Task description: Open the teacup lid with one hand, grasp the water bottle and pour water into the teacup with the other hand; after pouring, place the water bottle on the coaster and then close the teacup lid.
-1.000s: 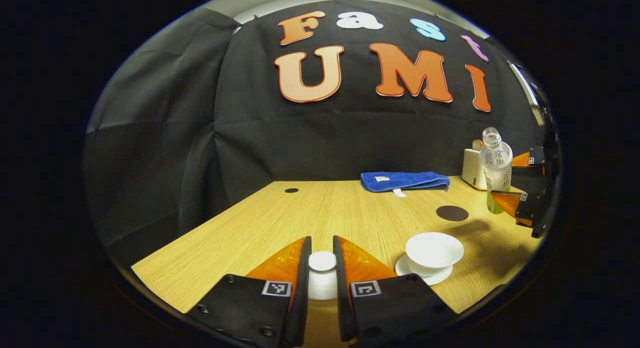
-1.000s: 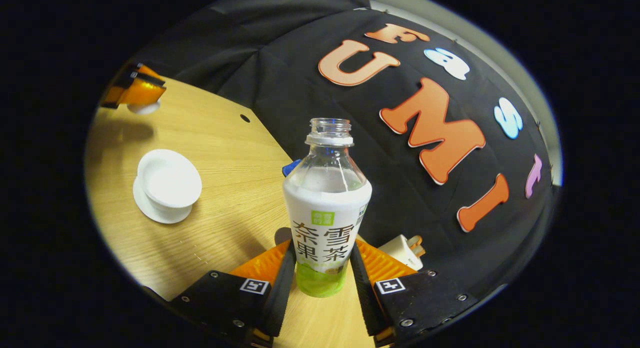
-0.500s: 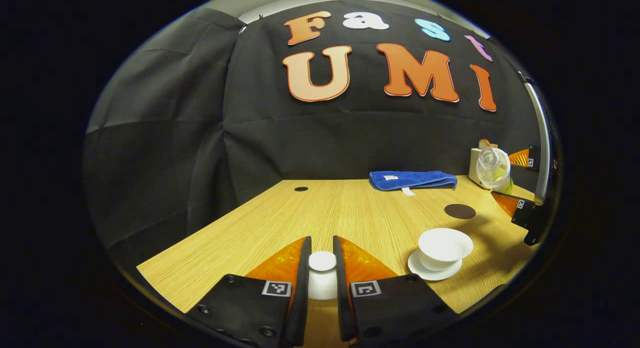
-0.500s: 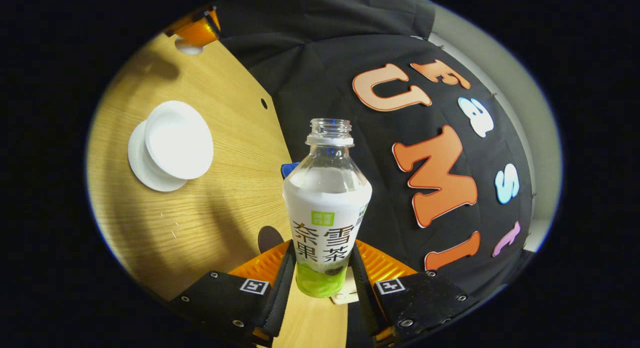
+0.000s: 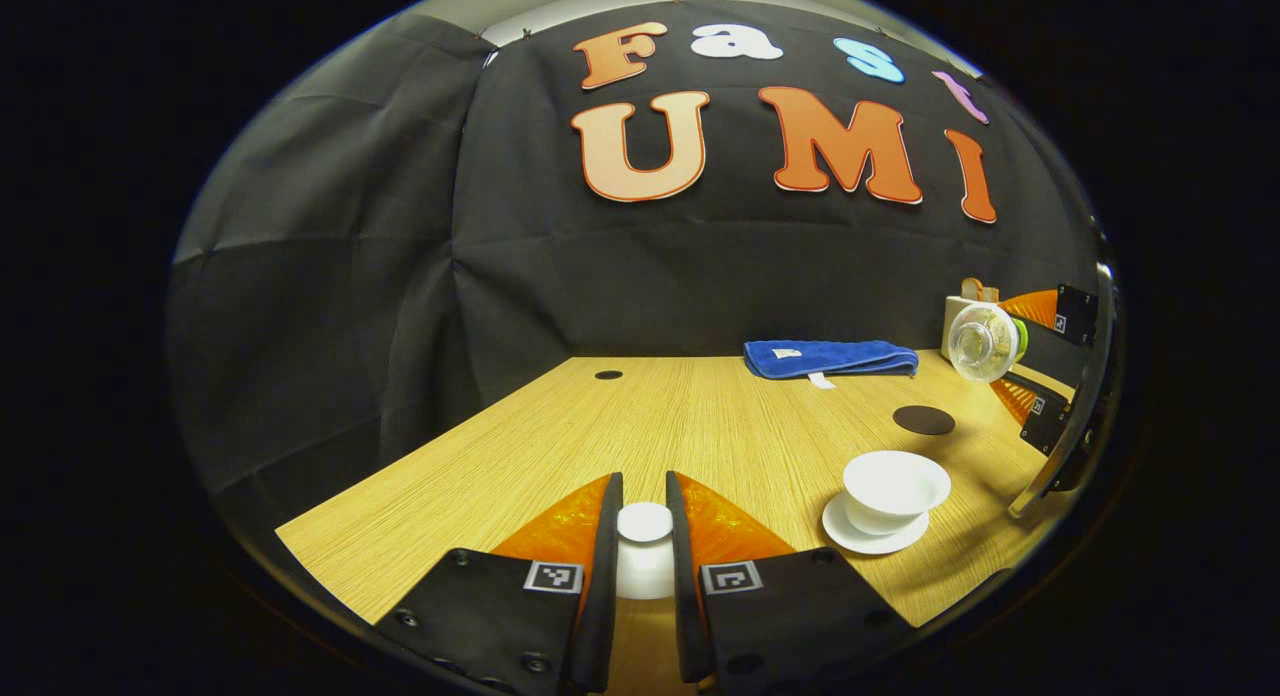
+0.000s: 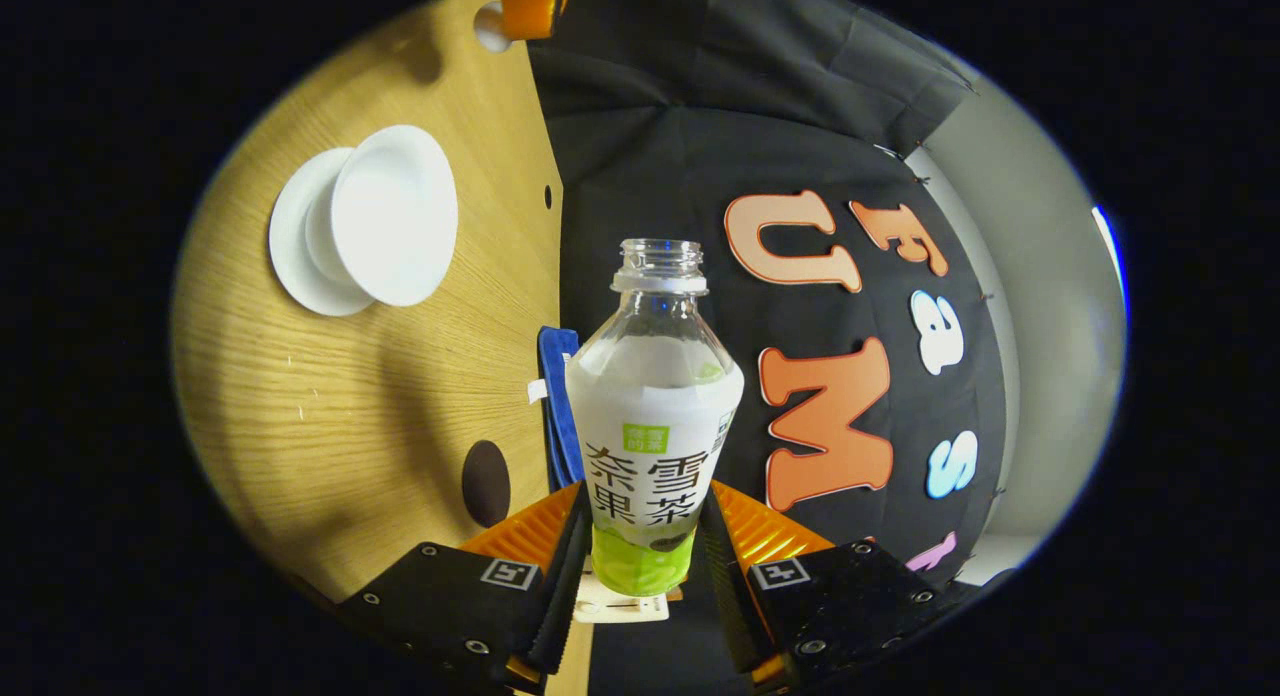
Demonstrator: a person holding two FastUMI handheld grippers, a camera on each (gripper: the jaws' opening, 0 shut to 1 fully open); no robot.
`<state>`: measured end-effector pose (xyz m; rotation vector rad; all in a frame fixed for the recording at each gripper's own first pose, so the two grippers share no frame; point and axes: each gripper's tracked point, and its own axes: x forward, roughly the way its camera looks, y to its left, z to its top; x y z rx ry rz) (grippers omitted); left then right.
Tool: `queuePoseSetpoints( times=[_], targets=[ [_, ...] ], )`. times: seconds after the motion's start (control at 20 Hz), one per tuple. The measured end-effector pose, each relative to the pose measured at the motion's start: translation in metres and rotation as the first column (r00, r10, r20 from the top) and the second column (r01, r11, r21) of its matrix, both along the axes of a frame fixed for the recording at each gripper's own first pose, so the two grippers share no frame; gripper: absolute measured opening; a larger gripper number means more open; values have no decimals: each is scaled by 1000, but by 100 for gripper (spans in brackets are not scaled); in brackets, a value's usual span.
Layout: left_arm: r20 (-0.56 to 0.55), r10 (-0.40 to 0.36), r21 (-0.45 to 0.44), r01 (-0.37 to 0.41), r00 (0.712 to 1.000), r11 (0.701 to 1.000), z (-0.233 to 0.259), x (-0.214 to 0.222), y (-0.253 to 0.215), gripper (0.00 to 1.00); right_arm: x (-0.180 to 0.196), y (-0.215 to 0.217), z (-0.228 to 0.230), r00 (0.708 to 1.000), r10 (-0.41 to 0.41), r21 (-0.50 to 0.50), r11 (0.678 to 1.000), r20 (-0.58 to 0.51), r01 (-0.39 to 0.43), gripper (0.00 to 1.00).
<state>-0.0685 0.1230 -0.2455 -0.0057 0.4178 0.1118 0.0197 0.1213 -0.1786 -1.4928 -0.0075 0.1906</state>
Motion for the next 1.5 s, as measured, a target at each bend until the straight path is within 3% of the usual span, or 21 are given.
queuePoseSetpoints(
  times=[0.35,0.65,1.5],
  targets=[
    [5,11,-8,-11,1000,1000,2,-3,5,29,8,7,11,995,70,-94,994,69,-63,59],
    [2,19,-1,-19,1000,1000,-1,-8,11,29,9,12,13,989,118,-162,982,94,-102,63],
    [-4,20,7,-20,1000,1000,0,-10,17,29,6,19,24,964,212,-269,949,161,-164,63]
  ],
)
